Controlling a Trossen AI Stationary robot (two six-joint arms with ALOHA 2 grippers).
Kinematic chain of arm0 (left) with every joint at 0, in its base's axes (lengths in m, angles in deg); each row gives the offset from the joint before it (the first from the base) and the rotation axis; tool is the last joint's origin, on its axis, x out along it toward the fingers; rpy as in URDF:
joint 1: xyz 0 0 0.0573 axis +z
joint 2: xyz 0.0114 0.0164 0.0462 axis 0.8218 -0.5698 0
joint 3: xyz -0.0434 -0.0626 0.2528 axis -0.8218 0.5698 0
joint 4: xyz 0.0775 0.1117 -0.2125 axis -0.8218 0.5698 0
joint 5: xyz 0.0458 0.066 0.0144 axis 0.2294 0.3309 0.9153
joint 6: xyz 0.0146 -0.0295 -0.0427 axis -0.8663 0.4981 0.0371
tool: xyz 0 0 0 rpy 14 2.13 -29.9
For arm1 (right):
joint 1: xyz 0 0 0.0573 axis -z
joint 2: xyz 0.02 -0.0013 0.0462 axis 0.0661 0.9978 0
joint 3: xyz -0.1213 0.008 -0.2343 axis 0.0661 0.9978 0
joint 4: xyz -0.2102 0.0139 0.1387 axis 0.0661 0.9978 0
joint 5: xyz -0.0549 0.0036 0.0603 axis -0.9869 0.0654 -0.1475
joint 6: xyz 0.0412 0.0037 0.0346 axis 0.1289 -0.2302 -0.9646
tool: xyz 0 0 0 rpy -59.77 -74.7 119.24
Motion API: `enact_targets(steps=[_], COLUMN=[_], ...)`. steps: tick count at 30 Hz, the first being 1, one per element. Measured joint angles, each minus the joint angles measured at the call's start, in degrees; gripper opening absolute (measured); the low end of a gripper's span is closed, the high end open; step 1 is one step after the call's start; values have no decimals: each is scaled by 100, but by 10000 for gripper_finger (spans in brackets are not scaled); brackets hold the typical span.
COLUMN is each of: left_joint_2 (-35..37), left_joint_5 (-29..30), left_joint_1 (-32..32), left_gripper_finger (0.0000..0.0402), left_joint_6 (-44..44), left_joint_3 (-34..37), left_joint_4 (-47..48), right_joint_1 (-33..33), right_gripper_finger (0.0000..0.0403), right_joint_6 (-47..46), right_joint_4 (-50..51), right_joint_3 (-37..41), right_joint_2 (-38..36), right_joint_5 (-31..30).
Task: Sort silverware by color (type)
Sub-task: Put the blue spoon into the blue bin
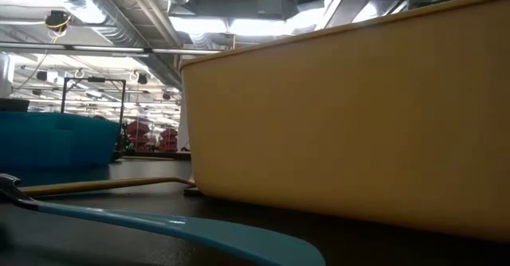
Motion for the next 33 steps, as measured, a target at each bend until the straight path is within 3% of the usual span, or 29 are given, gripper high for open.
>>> enact_targets(steps=[20,29,33], left_joint_2=[-15,-26,-42], left_joint_5=[-20,-3,53], left_joint_1=[2,19,71], left_gripper_finger=[62,10,7], left_joint_6=[-47,-45,-139], left_joint_3=[295,299,176], left_joint_4=[-198,-211,-184], right_joint_1=[-2,-2,-1], right_gripper_finger=[78,78,78], right_joint_6=[0,0,0], right_joint_4=[2,2,0], right_joint_3=[0,0,0], right_joint_2=[0,0,0], right_joint_5=[0,0,0])
